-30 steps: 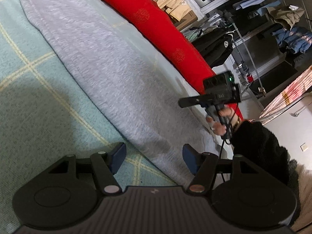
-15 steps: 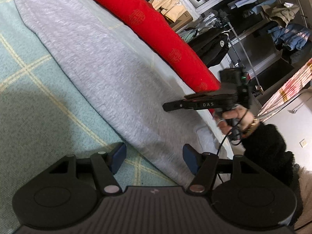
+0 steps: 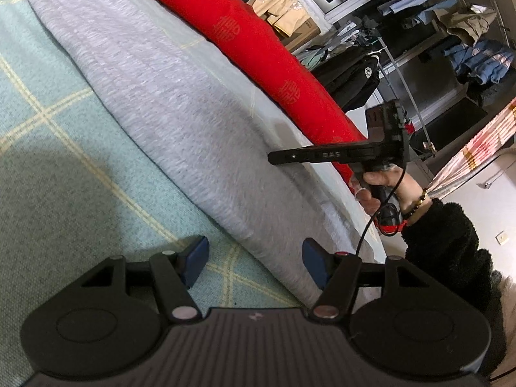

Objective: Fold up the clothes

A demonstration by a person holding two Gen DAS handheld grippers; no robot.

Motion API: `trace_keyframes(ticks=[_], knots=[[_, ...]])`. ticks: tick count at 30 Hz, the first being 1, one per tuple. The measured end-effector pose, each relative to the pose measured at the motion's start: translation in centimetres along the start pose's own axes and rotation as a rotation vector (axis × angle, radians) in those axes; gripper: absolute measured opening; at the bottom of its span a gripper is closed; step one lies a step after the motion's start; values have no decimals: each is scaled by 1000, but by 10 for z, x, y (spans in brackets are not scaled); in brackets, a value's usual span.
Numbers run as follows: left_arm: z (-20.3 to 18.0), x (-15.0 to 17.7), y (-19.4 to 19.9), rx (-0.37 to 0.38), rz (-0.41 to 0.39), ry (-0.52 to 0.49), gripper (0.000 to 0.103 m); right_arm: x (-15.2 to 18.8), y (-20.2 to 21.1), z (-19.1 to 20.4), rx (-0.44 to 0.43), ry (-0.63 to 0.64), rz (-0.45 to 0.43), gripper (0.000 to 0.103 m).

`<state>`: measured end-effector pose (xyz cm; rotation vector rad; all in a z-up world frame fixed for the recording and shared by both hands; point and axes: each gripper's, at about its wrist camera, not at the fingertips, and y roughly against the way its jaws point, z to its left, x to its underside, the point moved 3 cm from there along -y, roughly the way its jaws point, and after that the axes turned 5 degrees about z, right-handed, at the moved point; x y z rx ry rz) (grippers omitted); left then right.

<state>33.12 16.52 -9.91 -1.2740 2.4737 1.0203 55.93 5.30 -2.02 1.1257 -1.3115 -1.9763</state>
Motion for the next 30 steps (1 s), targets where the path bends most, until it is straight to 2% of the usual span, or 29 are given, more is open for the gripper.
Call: trace_keyframes(ticks=[1, 3, 5, 7, 9, 10, 11, 12, 15, 17, 19, 22, 24, 26, 28, 30], knots=[[0, -2, 1, 3, 0, 9, 65, 1, 3, -2, -30, -13, -7, 12], [3, -12, 5, -16, -13, 11, 65, 4, 8, -4, -77, -14, -19, 33], [8, -26, 8, -72, -43, 8, 63, 7, 7, 1, -73, 6, -19, 38], [19, -39, 9, -93, -80, 32, 63, 9, 5, 7, -56, 29, -11, 43], [36, -52, 5, -84, -93, 97, 56, 7, 1, 10, -48, 35, -9, 51], [39, -56, 2, -115, -96, 96, 44, 7, 0, 12, -44, 39, -10, 51], [42, -59, 0, -146, -100, 95, 29, 7, -1, 13, -34, 43, -12, 52], [40, -58, 1, -165, -96, 88, 26, 7, -2, 15, -23, 49, -12, 53], [24, -52, 15, -235, -89, 35, 34, 10, 2, 20, 21, 65, -17, 53], [4, -50, 28, -286, -119, -91, 53, 14, 13, 23, 87, 69, -36, 53], [-15, -55, 34, -328, -154, -240, 57, 20, 32, 25, 139, 58, -78, 53], [-28, -77, 13, -357, -147, -406, 62, 33, 62, 36, 138, 42, -145, 60], [-19, -90, -10, -367, -93, -411, 62, 44, 79, 49, 125, 51, -168, 61], [2, -92, -31, -429, 20, -371, 58, 57, 96, 64, 155, 67, -172, 64], [2, -78, -24, -430, 12, -399, 64, 75, 116, 77, 209, 77, -163, 67], [-1, -62, -8, -449, 27, -417, 64, 97, 138, 83, 268, 62, -151, 68]])
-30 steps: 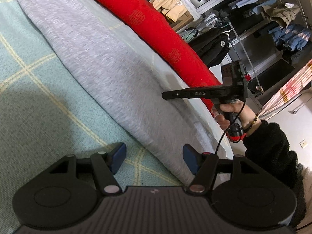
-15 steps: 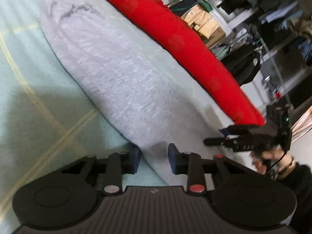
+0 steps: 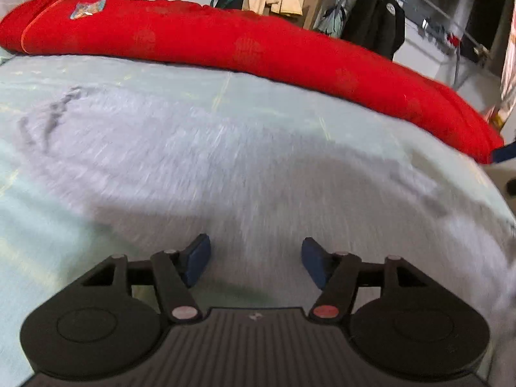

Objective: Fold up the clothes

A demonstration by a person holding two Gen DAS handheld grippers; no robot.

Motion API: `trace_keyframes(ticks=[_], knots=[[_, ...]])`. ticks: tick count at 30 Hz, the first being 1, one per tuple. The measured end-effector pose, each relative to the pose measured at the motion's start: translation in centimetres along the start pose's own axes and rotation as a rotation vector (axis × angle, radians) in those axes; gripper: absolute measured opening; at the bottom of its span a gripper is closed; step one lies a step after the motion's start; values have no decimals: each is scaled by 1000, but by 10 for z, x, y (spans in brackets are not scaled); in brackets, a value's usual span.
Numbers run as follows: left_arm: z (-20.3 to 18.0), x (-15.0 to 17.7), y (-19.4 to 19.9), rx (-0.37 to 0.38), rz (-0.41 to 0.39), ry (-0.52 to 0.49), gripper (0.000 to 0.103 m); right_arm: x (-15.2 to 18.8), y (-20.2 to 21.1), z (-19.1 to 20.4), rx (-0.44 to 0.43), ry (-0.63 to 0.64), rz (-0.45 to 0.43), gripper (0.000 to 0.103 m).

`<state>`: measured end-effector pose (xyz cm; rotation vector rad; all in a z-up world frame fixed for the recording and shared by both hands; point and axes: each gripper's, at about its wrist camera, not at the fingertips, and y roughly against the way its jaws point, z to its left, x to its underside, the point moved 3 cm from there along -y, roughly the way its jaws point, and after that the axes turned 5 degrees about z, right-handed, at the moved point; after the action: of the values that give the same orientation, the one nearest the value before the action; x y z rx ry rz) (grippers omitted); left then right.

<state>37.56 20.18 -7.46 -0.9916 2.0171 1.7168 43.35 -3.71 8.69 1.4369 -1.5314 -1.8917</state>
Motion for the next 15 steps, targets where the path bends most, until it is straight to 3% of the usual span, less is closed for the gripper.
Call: trace_keyframes(ticks=[3, 8, 10, 13, 15], knots=[[1, -2, 17, -1, 36, -8, 64, 29, 38, -5, 79, -52, 17, 72], [9, -42, 28, -26, -71, -51, 69, 72, 104, -15, 187, -235, -20, 73], [22, -55, 10, -63, -42, -27, 69, 85, 129, -11, 217, -292, -53, 74], [49, -52, -21, -154, 68, 9, 68, 101, 157, 2, 273, -338, -76, 78], [56, -46, -15, -148, 53, -30, 70, 112, 171, 13, 316, -358, -80, 83]])
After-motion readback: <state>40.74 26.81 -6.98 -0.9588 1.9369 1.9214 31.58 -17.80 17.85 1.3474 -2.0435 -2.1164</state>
